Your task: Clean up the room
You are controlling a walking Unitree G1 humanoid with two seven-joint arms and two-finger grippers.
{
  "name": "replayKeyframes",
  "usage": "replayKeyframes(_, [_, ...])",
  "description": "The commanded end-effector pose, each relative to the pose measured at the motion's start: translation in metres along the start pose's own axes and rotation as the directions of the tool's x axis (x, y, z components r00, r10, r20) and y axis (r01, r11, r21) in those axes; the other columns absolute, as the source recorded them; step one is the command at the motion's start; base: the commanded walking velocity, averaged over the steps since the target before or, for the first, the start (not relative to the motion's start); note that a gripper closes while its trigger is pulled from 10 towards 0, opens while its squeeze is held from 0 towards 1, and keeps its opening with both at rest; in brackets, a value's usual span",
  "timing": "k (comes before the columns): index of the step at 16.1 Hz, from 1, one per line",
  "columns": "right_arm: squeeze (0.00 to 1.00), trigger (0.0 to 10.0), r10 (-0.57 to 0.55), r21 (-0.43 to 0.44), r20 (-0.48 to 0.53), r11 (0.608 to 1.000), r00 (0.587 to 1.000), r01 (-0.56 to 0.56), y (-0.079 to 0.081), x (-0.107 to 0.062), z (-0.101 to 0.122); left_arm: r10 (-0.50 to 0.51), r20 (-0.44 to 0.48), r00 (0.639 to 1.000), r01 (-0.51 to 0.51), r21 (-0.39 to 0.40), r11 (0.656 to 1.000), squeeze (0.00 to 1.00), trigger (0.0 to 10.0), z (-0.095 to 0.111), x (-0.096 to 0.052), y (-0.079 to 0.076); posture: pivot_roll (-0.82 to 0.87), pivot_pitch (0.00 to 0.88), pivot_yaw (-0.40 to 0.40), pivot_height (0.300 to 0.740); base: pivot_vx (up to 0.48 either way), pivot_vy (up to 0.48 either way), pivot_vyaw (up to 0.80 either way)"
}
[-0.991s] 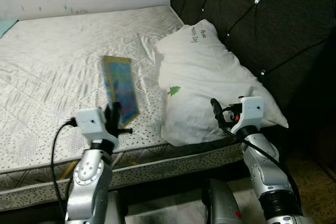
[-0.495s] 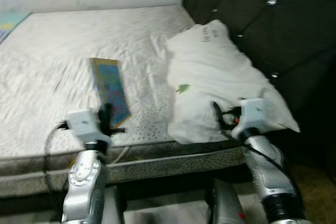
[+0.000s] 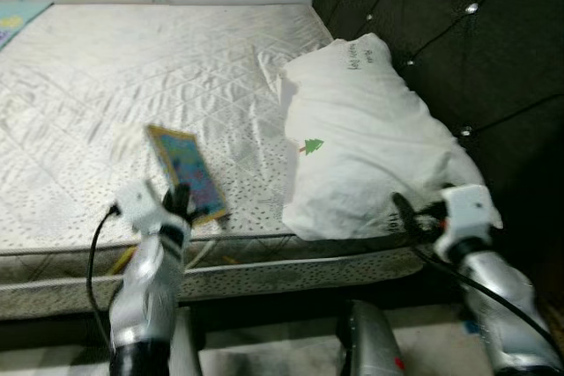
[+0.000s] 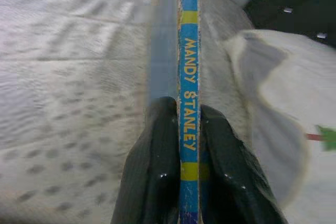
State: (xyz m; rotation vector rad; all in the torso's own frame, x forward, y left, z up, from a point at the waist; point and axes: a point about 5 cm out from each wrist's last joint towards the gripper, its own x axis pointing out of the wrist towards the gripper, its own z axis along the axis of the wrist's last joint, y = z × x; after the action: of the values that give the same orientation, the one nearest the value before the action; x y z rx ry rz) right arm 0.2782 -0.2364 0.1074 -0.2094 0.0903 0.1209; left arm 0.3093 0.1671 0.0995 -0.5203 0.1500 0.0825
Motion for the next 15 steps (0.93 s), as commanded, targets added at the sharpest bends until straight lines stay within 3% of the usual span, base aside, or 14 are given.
replayKeyframes(1, [0.00, 10.0, 0.007, -0.010, 0.003, 1.000, 1.000, -0.007, -0.002, -0.002, 0.005, -0.029, -0.065, 0.997, 0.027, -0.026, 0.999, 0.00, 10.0, -0.009, 0.004, -0.004, -0.31, 0.000, -0.083, 0.533, 0.000, 0.000, 0.00])
replayKeyframes(5, [0.00, 10.0, 0.059, -0.083, 0.009, 0.995, 0.998, -0.058, 0.000, -0.004, 0.016, -0.153, -0.220, 0.964, 0.140, -0.071, 0.988, 0.00, 10.0, -0.013, 0.021, -0.039, -0.34, 0.000, -0.102, 0.533, 0.000, 0.000, 0.00])
replayKeyframes(10, [0.00, 10.0, 0.057, -0.094, 0.000, 0.994, 0.998, -0.057, -0.004, -0.001, 0.017, -0.259, -0.198, 0.946, 0.223, -0.186, 0.957, 0.00, 10.0, -0.006, 0.010, -0.074, -0.33, 0.000, -0.109, 0.533, 0.000, 0.000, 0.00])
replayKeyframes(13, [0.00, 10.0, 0.066, -0.095, 0.006, 0.993, 0.998, -0.065, 0.000, 0.003, 0.019, -0.280, -0.210, 0.937, 0.236, -0.215, 0.948, 0.00, 10.0, -0.005, 0.007, -0.081, -0.32, 0.000, -0.105, 0.533, 0.000, 0.000, 0.00])
replayKeyframes(15, [0.00, 10.0, 0.079, -0.123, 0.013, 0.989, 0.997, -0.077, 0.000, 0.004, 0.021, -0.308, -0.268, 0.913, 0.244, -0.246, 0.938, 0.00, 10.0, -0.013, 0.004, -0.080, -0.32, 0.000, -0.105, 0.533, 0.000, 0.000, 0.00])
